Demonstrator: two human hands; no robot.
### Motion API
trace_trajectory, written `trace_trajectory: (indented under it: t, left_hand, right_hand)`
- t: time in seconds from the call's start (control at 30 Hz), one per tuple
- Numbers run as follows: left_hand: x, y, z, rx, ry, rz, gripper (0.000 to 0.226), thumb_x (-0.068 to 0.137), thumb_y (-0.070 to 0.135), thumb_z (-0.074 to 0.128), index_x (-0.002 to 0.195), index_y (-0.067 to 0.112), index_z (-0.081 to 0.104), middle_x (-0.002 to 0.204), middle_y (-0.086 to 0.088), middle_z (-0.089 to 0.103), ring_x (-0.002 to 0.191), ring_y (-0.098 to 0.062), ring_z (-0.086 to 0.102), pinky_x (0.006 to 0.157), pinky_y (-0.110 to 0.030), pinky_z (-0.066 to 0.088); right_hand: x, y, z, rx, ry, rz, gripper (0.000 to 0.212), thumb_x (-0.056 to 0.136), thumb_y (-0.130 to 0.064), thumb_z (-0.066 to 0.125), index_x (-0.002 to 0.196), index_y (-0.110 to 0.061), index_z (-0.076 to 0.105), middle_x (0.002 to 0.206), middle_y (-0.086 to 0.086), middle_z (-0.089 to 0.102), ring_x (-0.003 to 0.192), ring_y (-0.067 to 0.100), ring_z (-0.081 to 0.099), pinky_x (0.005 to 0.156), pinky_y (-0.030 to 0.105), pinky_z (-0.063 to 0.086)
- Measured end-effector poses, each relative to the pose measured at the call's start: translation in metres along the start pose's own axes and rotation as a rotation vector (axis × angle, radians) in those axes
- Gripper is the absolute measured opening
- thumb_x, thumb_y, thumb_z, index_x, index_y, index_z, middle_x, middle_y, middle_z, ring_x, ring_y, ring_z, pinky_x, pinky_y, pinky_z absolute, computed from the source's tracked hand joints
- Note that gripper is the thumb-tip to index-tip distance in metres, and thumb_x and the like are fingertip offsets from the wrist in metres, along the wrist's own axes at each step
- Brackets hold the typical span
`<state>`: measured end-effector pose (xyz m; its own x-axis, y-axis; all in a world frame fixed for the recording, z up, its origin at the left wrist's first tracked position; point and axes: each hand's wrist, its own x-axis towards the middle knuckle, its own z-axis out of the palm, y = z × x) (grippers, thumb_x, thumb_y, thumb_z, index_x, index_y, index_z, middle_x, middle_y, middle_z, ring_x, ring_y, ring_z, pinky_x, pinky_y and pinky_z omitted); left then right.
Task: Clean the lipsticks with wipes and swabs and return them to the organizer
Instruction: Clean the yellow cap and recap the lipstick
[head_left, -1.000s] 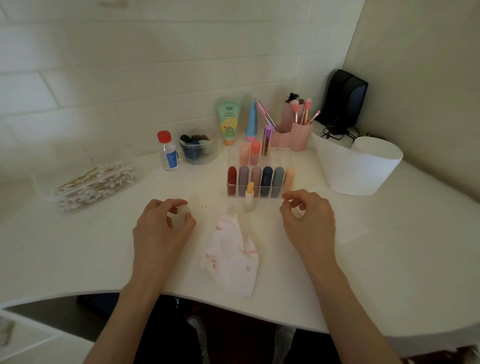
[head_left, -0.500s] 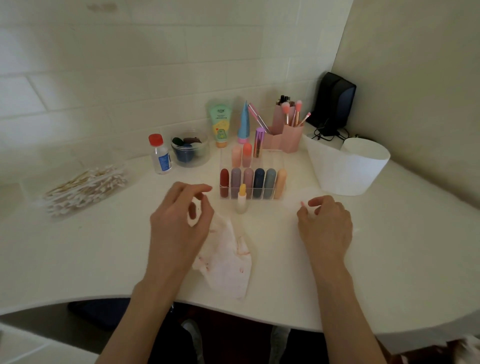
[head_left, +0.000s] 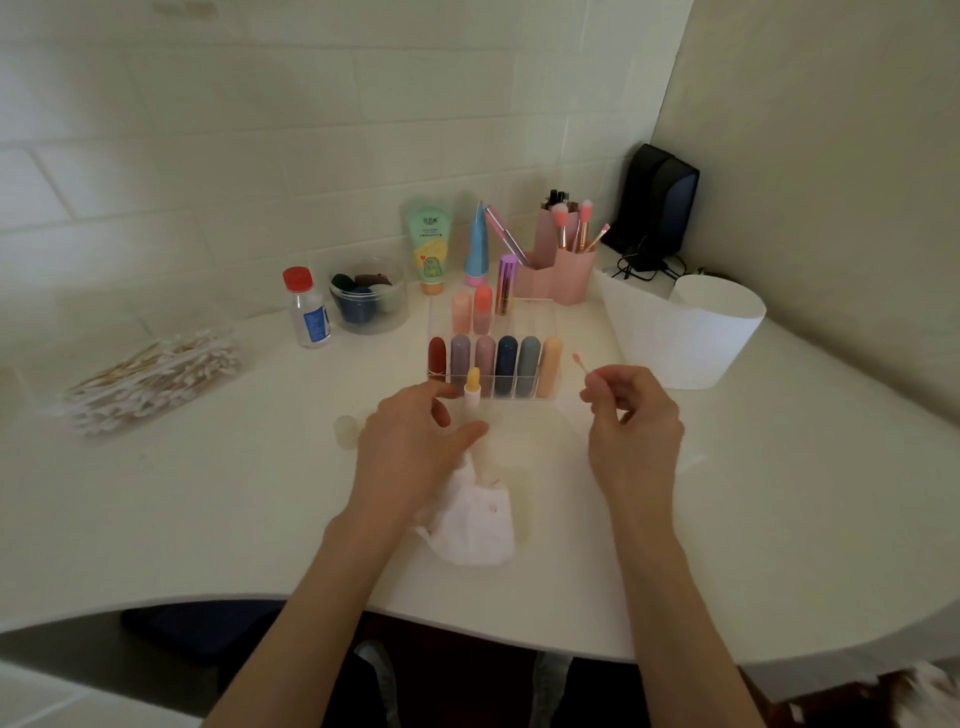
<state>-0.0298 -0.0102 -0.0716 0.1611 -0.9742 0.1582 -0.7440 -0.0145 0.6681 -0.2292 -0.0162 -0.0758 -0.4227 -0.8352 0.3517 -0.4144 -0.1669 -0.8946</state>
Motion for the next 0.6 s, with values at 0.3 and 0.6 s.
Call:
trace_trajectory:
  t: [0.3,0.6]
  left_hand:
    - [-0.003,0.001,0.012,-0.356,0.162,0.108,0.023,0.08,0.039,0.081,0.092,0.022,0.071,0.092,0.006,0.065,0.075,-0.008,0.06,0.065,-0.01,0.045]
    - [-0.01,-0.001,-0.008,-0.813,-0.106,0.137,0.016,0.09,0.017,0.073,0.106,0.017,0.074,0.099,0.003,0.078,0.079,-0.013,0.074,0.065,-0.02,0.054]
  right_hand:
    - [-0.006,-0.014,0.008,0.308,-0.28,-0.199,0.013,0.093,-0.007,0.073,0.094,-0.02,0.076,0.083,-0.015,0.074,0.076,0.005,0.064,0.072,0.024,0.05]
    - [-0.014,-0.014,0.015,0.277,-0.435,-0.341,0.008,0.092,-0.01,0.074,0.097,-0.015,0.077,0.09,-0.012,0.075,0.08,0.012,0.068,0.07,0.03,0.051]
